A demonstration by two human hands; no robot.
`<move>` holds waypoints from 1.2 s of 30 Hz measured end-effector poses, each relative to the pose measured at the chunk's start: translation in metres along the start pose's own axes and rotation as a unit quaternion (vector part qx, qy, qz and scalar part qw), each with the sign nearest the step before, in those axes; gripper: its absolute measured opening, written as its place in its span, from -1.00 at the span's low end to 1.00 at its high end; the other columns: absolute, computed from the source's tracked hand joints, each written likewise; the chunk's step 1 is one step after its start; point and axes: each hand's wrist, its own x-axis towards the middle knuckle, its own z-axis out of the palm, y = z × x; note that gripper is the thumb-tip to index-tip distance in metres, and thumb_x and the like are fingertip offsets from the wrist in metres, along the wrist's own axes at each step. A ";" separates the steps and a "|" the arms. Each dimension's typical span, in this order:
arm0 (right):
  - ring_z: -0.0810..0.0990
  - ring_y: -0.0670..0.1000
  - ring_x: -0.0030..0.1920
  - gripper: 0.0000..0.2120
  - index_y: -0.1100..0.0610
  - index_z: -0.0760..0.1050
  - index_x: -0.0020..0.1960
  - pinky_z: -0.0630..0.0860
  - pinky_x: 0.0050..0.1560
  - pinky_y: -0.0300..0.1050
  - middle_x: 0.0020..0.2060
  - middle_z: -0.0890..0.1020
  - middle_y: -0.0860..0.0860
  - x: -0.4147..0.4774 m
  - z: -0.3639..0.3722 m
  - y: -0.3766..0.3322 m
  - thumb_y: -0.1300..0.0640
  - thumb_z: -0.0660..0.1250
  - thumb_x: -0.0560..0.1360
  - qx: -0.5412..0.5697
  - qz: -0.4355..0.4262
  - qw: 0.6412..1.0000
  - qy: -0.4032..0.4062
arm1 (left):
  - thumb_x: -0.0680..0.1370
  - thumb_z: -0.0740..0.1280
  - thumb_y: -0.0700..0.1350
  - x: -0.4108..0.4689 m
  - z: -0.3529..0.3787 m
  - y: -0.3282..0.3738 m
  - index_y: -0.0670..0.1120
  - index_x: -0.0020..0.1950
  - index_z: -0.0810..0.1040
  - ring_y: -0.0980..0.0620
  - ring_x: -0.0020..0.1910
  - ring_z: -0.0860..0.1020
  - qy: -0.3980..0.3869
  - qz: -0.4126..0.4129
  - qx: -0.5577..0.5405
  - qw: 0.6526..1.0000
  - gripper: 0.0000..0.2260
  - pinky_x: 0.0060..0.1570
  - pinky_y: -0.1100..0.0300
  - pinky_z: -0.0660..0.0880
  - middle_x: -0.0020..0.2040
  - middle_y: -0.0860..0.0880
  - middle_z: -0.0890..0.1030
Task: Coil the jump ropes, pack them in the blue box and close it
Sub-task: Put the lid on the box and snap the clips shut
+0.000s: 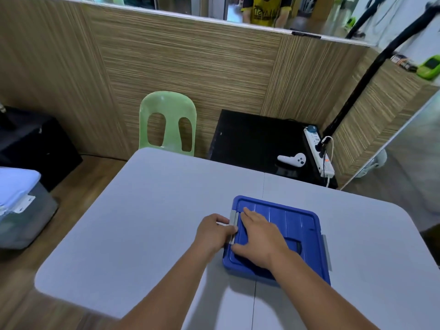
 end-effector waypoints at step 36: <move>0.61 0.22 -0.03 -0.68 0.40 0.63 0.09 0.66 0.06 0.11 -0.06 0.60 0.27 -0.074 0.045 0.203 0.20 0.45 0.43 0.755 0.295 0.574 0.115 | 0.45 0.40 0.37 -0.018 0.155 0.042 -0.01 0.67 0.11 -0.03 0.67 -0.07 -0.151 0.317 0.663 0.661 -0.06 0.60 -0.15 0.08 0.70 0.03 -0.07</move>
